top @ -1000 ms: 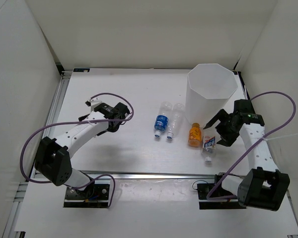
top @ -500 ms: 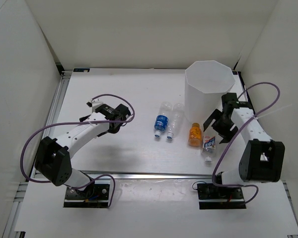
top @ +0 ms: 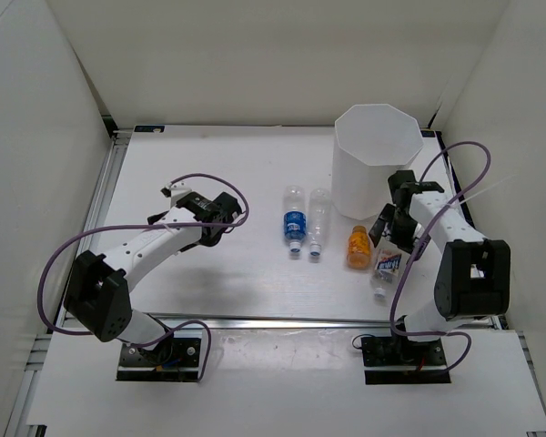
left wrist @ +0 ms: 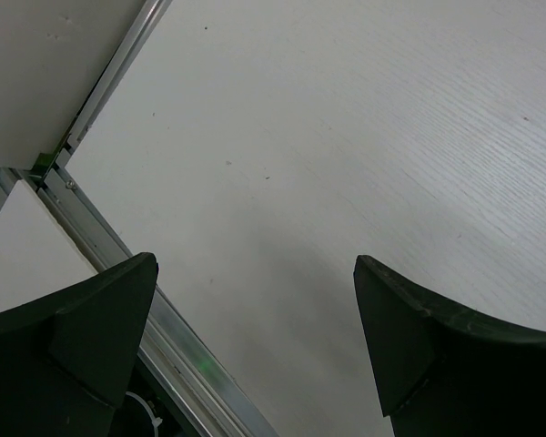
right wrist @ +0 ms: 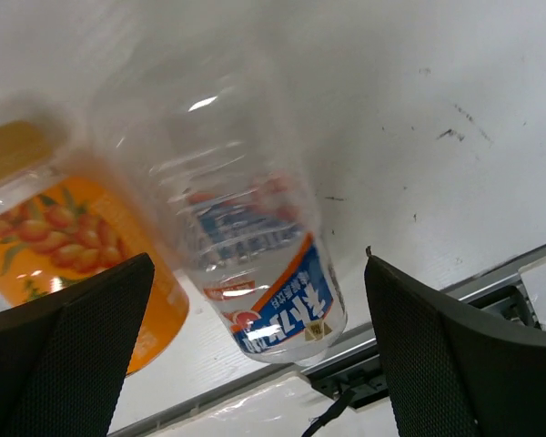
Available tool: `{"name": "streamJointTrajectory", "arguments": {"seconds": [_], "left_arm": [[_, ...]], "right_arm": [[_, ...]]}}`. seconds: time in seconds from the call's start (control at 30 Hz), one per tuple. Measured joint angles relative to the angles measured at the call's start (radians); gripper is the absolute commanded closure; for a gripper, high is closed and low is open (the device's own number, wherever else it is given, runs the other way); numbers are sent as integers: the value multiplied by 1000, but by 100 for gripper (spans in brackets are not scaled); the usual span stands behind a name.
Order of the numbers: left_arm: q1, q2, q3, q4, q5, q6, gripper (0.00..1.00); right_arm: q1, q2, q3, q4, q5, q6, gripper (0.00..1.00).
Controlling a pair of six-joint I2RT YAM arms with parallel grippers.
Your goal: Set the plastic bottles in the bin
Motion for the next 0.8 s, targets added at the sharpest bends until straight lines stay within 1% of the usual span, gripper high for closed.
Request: {"name": "streamJointTrajectory", "arguments": {"seconds": [0.23,0.27,0.3,0.33,0.4,0.43,0.47,0.53,0.57,0.6,0.7,0.73,0.8], "left_arm": [[-2,0,-6,0,0,1,0],[-2,0,-6,0,0,1,0],[-2,0,-7,0,0,2,0],[-2,0,-7,0,0,2,0],[-2,0,-7,0,1,4,0],[-2,0,-8,0,1,5,0],[-2,0,-10,0,1,5,0],[-3,1,-13,0,1,5,0],[-2,1,-16,0,1,5,0],[-2,2,-18,-1,2,4,0],[-2,8,-18,0,2,4,0],[-2,11,-18,0,2,4,0],[-3,17,-18,0,2,4,0]], "right_arm": [[0,0,-102,28,-4,16,0],[0,0,-115,33,-5,23,3],[0,0,-125,37,-6,26,8],[0,0,-134,40,-6,31,22],[0,0,-149,44,-7,48,39],[0,-1,-151,40,-2,55,47],[-1,-4,-151,33,2,68,58],[-4,-20,-152,3,22,100,69],[-5,-36,-151,-23,33,121,76],[-5,-58,-146,-56,43,143,78],[-6,-157,-80,-191,69,185,78],[-8,-200,-32,-230,73,193,78],[-12,-276,135,-294,75,204,78]]}}
